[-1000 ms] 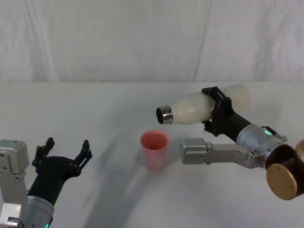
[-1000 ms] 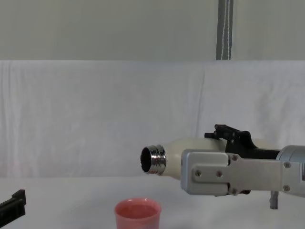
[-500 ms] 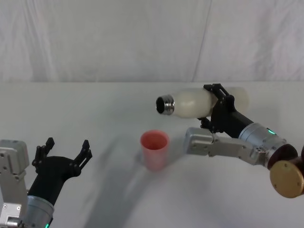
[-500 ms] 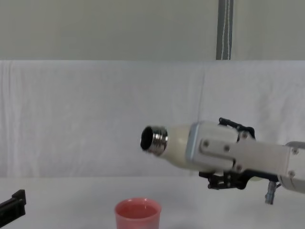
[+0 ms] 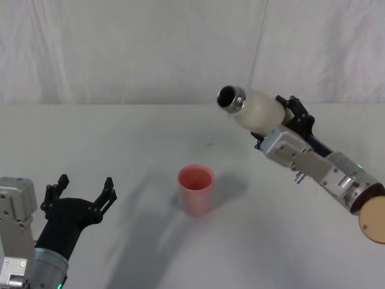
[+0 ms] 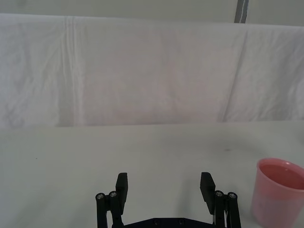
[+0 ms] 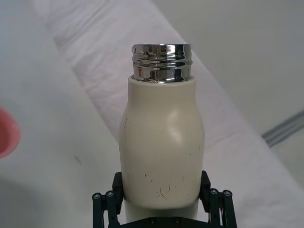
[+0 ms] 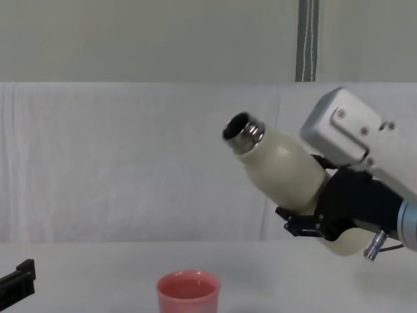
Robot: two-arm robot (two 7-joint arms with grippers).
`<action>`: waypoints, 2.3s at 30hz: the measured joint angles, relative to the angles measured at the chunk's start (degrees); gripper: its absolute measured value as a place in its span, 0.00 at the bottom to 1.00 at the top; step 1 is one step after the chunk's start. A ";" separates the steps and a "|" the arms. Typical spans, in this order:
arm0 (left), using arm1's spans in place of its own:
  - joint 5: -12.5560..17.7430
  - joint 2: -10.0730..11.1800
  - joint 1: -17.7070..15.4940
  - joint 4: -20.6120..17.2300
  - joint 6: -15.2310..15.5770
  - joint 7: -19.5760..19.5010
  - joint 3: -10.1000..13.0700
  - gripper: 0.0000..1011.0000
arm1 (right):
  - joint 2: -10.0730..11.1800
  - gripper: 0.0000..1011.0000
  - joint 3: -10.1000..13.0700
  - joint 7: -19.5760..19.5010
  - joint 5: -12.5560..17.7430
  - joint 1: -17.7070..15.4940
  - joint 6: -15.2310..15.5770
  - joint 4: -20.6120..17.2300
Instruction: Grasp the thermos with one hand and pour water into the cup lid.
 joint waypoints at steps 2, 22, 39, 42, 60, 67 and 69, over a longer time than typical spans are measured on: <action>0.00 0.00 0.00 0.00 0.00 0.00 0.00 0.99 | -0.61 0.94 1.19 0.19 2.50 -0.50 -0.37 0.12; 0.00 0.00 0.00 0.00 0.00 0.00 0.00 0.99 | -3.97 0.94 9.68 2.13 19.54 -4.50 -2.74 0.38; 0.00 0.00 0.00 0.00 0.00 0.00 0.00 0.99 | -6.11 0.94 15.95 1.67 30.12 -7.89 -3.52 1.11; 0.00 0.00 0.00 0.00 0.00 0.00 0.00 0.99 | -6.33 0.94 17.40 1.79 32.72 -8.98 -3.51 0.87; 0.00 0.00 0.00 0.00 0.00 0.00 0.00 0.99 | -6.44 0.94 18.01 1.83 34.88 -10.90 -3.14 2.24; 0.00 0.00 0.00 0.00 0.00 0.00 0.00 0.99 | -6.94 0.94 18.41 1.74 36.02 -10.97 -3.12 3.56; 0.00 0.00 0.00 0.00 0.00 0.00 0.00 0.99 | -7.05 0.94 18.51 1.71 36.26 -11.00 -3.12 3.83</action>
